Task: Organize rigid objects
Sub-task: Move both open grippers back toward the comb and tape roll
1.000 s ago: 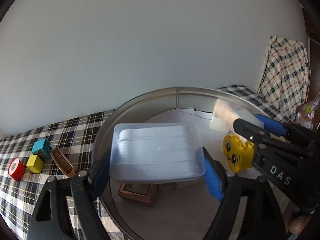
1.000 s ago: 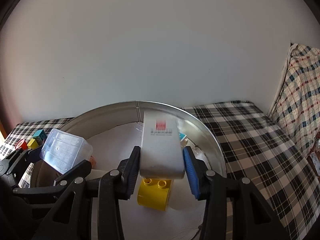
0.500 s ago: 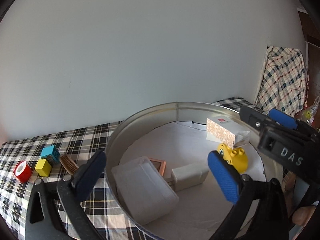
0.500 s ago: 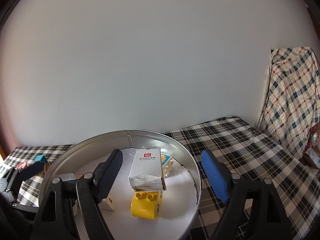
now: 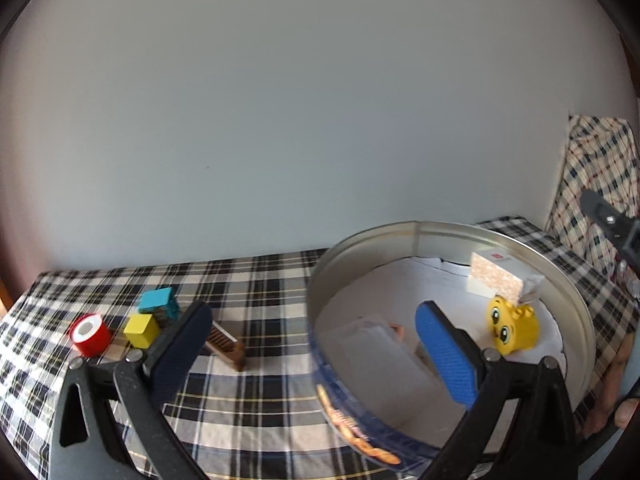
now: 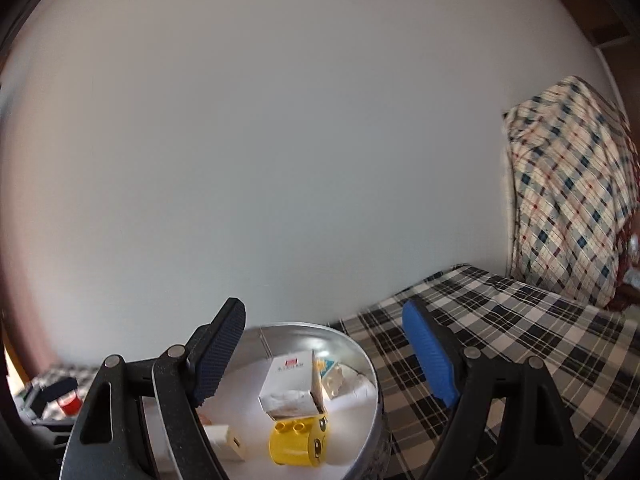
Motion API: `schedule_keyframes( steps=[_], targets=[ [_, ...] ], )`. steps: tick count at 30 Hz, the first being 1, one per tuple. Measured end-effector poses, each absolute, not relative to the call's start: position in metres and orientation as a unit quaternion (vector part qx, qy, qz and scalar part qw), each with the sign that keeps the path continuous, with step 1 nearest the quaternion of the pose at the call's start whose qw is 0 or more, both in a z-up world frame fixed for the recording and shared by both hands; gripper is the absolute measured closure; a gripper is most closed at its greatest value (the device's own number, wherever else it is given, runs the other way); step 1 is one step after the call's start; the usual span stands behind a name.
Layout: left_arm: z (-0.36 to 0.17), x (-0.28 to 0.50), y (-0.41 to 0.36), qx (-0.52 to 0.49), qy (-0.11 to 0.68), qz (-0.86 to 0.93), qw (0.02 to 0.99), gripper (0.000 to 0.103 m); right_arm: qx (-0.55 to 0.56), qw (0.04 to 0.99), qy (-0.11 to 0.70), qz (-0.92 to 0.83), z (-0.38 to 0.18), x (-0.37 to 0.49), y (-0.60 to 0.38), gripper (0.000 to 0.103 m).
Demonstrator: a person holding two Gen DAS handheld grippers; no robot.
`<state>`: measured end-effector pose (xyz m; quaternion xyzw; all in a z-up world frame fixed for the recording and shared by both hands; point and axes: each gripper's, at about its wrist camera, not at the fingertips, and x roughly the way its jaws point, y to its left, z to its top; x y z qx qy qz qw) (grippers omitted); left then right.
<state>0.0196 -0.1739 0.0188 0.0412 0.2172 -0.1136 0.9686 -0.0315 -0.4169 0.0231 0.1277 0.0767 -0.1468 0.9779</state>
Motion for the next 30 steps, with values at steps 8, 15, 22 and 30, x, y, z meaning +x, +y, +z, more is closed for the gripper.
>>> schedule_keyframes(
  steps=[8,15,22,30],
  targets=[
    [0.013,0.016,-0.166,0.048,0.209,-0.093,0.972,0.000,0.078,0.976,0.077,-0.187,0.025,-0.036,-0.399,0.020],
    [0.013,0.008,-0.162,0.060,0.207,-0.107,0.970,0.000,0.064,0.978,0.072,-0.185,0.025,-0.044,-0.380,0.020],
    [0.013,0.001,-0.142,0.062,0.208,-0.113,0.970,0.000,0.064,0.977,0.058,-0.194,0.026,-0.056,-0.367,0.020],
    [0.013,0.006,-0.100,0.054,0.213,-0.094,0.971,0.000,0.085,0.975,0.085,-0.186,0.021,-0.058,-0.354,0.020]
  ],
)
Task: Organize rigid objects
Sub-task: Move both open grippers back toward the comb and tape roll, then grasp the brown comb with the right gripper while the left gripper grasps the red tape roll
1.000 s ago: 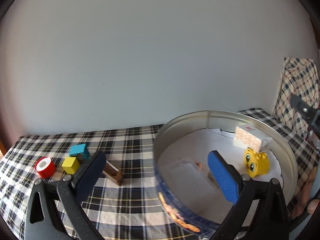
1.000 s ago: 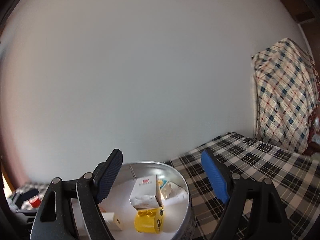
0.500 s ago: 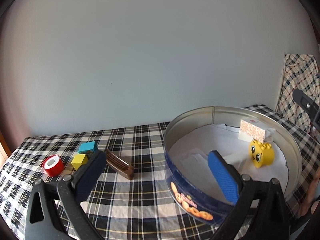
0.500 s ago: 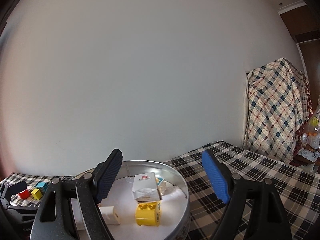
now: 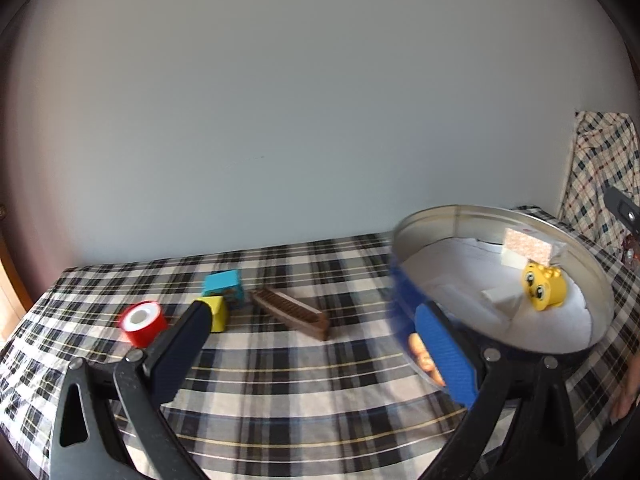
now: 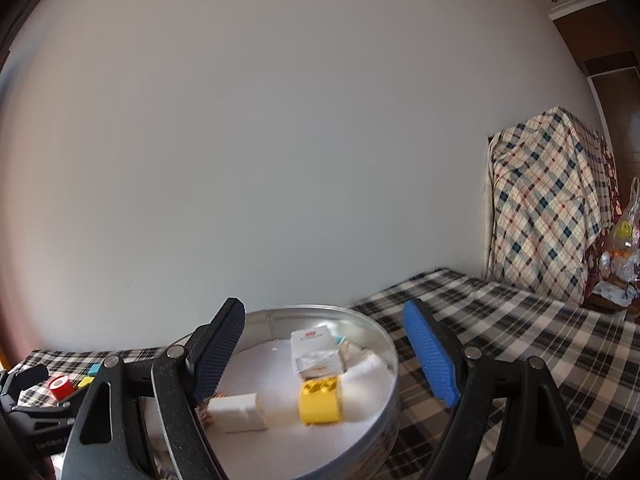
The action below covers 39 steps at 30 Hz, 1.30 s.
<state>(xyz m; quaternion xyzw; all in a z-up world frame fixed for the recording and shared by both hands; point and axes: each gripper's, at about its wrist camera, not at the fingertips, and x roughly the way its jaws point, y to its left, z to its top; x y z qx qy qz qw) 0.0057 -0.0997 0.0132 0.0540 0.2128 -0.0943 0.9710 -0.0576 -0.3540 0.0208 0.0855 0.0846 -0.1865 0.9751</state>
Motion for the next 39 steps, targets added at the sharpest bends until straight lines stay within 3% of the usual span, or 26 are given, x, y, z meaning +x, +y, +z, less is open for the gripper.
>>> schedule_keyframes(
  steps=[20,35,36,38,39],
  targets=[
    [0.005,0.043,0.005,0.040,0.241,-0.030,0.969,0.000,0.066,0.985,0.138,-0.083,0.005,0.003,-0.229,0.020],
    [-0.012,0.094,0.080,0.012,0.312,0.049,0.949,0.000,-0.018,0.958,0.283,0.030,-0.022,0.106,-0.155,0.020],
    [-0.013,0.097,0.086,0.007,0.317,0.054,0.947,0.000,-0.033,0.952,0.302,0.037,-0.026,0.114,-0.148,0.021],
    [-0.016,0.103,0.096,-0.001,0.329,0.060,0.943,0.000,-0.047,0.942,0.327,0.054,-0.032,0.125,-0.140,0.039],
    [-0.017,0.104,0.099,-0.005,0.333,0.061,0.941,0.000,-0.051,0.935,0.346,0.062,-0.037,0.132,-0.137,0.041]
  ],
)
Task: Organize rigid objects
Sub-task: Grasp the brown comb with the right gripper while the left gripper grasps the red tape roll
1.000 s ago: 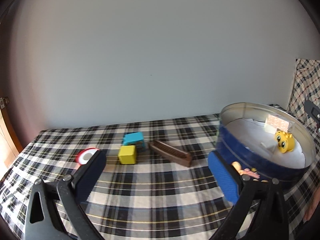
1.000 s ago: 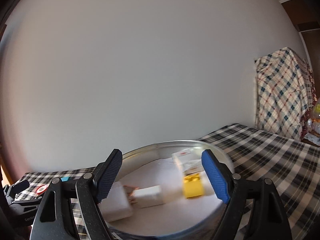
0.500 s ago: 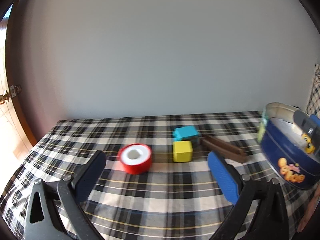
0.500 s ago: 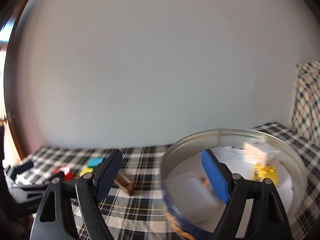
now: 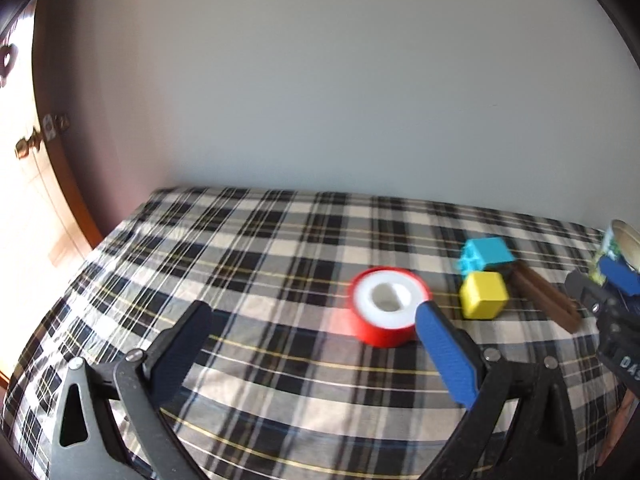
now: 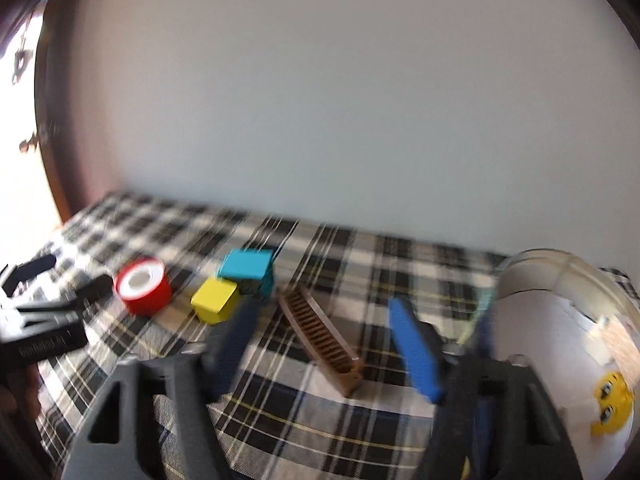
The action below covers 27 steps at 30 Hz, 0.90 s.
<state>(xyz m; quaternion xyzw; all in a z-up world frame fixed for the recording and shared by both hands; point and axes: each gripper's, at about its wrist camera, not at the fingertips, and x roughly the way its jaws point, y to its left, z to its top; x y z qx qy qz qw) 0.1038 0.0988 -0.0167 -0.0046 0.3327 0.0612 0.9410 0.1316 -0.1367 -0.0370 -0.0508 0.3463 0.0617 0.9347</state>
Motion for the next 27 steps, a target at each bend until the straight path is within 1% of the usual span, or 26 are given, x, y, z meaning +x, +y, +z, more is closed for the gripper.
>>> schedule_keyframes(
  steps=[2,5,8,11,16,18,19,20,24,26,27],
  targets=[
    [-0.020,0.109,0.108,-0.021,0.346,0.061,0.936,0.000,-0.048,0.919,0.385,0.074,-0.049,0.144,-0.138,0.045],
    [-0.024,0.115,0.113,-0.032,0.358,0.056,0.931,0.000,-0.040,0.910,0.404,0.082,-0.056,0.155,-0.140,0.045],
    [-0.025,0.119,0.110,-0.026,0.364,0.048,0.930,0.000,-0.042,0.902,0.420,0.087,-0.062,0.163,-0.138,0.045],
    [-0.024,0.123,0.103,-0.017,0.367,0.037,0.929,0.000,-0.047,0.886,0.453,0.087,-0.074,0.173,-0.135,0.046],
    [-0.025,0.134,0.092,-0.014,0.375,0.016,0.927,0.000,-0.047,0.880,0.464,0.087,-0.077,0.177,-0.134,0.047],
    [-0.028,0.140,0.087,-0.011,0.383,0.008,0.924,0.000,-0.047,0.881,0.462,0.088,-0.077,0.177,-0.134,0.059],
    [-0.030,0.143,0.084,-0.009,0.389,0.006,0.921,0.000,-0.046,0.882,0.461,0.089,-0.076,0.177,-0.135,0.071],
    [-0.032,0.146,0.081,-0.009,0.396,0.005,0.918,0.000,-0.046,0.882,0.460,0.093,-0.076,0.177,-0.134,0.075],
    [-0.038,0.161,0.075,-0.001,0.414,0.018,0.910,0.000,-0.047,0.881,0.459,0.102,-0.076,0.174,-0.133,0.075],
    [-0.043,0.169,0.074,0.002,0.430,0.032,0.902,0.004,-0.028,0.882,0.455,0.115,-0.074,0.173,-0.135,0.075],
    [-0.046,0.172,0.075,-0.001,0.438,0.032,0.899,0.011,-0.011,0.885,0.449,0.121,-0.072,0.171,-0.138,0.075]
  ],
)
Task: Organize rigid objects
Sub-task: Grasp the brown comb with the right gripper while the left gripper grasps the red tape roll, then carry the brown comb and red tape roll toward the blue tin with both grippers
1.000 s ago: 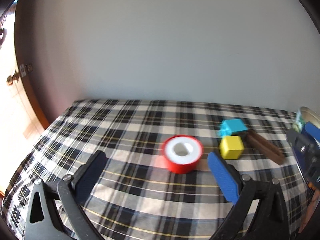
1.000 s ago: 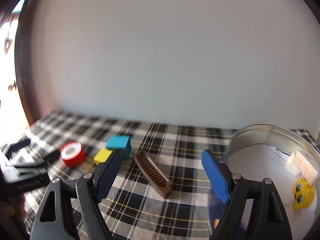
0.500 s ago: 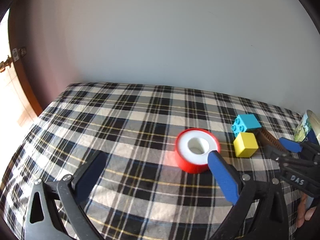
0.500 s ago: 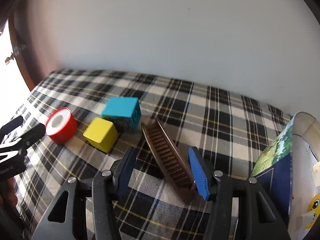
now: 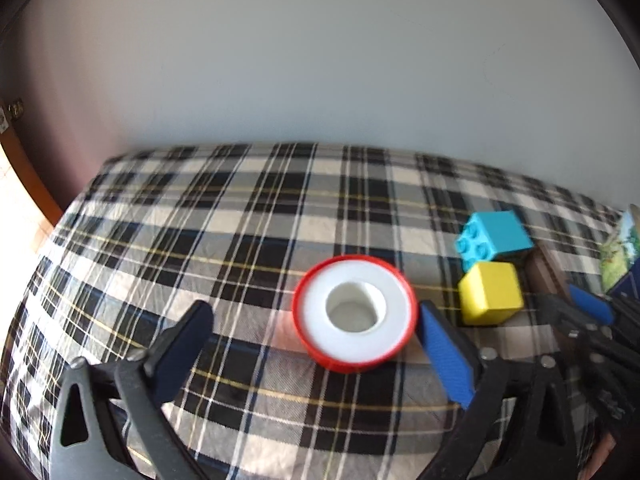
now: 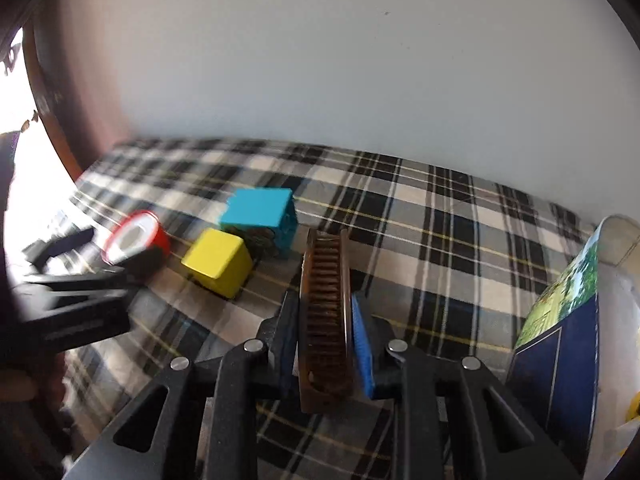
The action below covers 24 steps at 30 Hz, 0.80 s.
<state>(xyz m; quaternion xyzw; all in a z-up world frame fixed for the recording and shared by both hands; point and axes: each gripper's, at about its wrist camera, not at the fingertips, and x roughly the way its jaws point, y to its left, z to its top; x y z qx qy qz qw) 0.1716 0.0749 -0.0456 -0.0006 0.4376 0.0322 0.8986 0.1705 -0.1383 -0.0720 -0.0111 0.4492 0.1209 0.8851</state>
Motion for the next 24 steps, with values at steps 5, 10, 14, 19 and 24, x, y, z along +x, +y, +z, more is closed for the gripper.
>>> schedule_keyframes(
  steps=[5,10,14,19,24],
  targets=[
    [-0.047,0.176,0.096,-0.052,0.437,0.029,0.898,0.032,0.033,0.906,0.403,0.123,-0.057,0.157,-0.152,0.075],
    [-0.044,0.171,0.101,-0.078,0.424,0.008,0.902,0.049,0.028,0.928,0.350,0.121,-0.041,0.134,-0.150,0.075],
    [-0.040,0.164,0.106,-0.091,0.399,0.001,0.912,0.049,0.025,0.940,0.322,0.110,-0.032,0.119,-0.149,0.075],
    [-0.024,0.145,0.105,-0.085,0.341,-0.022,0.936,0.049,0.024,0.951,0.297,0.082,-0.022,0.095,-0.154,0.075],
    [-0.016,0.133,0.105,-0.079,0.307,-0.013,0.948,0.049,0.016,0.959,0.272,0.084,-0.013,0.065,-0.149,0.075]
  ],
)
